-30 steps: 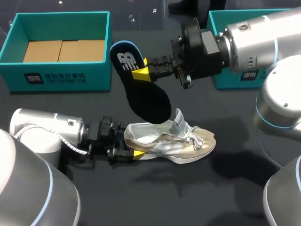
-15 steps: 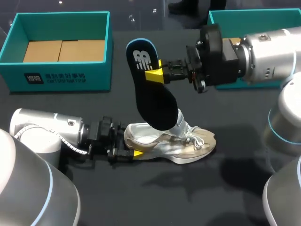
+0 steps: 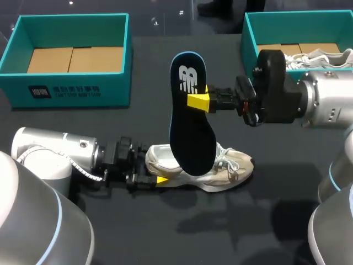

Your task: Take the shoe out of the shoebox, open the shoe tongue, remove and reinsert the insole, then place the shoe into the shoebox

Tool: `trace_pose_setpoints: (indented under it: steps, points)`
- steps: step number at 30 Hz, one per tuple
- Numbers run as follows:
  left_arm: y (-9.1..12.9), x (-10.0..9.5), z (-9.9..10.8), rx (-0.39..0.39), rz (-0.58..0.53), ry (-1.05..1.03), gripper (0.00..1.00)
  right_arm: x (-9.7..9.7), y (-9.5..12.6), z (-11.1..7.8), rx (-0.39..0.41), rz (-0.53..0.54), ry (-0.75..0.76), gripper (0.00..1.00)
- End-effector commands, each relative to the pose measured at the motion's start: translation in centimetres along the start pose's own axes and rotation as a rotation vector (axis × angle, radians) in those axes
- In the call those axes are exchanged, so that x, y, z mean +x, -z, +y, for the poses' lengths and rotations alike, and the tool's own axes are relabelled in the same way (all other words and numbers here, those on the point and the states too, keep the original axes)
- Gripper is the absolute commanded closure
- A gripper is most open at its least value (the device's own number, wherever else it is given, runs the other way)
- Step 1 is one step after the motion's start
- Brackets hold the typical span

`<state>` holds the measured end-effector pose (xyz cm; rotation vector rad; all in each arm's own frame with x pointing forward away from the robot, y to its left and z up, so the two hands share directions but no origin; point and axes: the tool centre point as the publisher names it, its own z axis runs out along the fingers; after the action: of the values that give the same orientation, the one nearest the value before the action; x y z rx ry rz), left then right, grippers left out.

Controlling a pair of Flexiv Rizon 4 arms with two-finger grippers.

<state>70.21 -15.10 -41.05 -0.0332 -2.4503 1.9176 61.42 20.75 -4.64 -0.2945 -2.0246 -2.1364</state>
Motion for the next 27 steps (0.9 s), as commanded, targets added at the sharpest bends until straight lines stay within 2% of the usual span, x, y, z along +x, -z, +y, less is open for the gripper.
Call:
trace_pose_setpoints:
  steps: [1, 3, 11, 18, 27]
  points:
    - [0.0, 0.1, 0.1, -0.001, -0.001, 0.0, 1.0, 0.6, 0.6, -0.4, -0.013, -0.024, -0.002, 1.0]
    - [0.0, 0.1, 0.1, -0.001, -0.001, 0.0, 1.0, 1.0, 1.5, -0.9, 0.002, -0.088, -0.032, 1.0]
    - [0.0, 0.1, 0.1, -0.001, -0.001, 0.0, 1.0, 2.3, 3.0, -1.1, 0.003, -0.116, -0.034, 1.0]
    - [0.0, 0.1, 0.1, -0.001, -0.001, 0.0, 1.0, 3.1, 3.3, -1.3, -0.009, -0.071, -0.029, 1.0]
    - [0.0, 0.1, 0.1, -0.001, -0.001, 0.0, 1.0, 3.3, 3.5, -1.8, 0.032, -0.039, -0.059, 1.0]
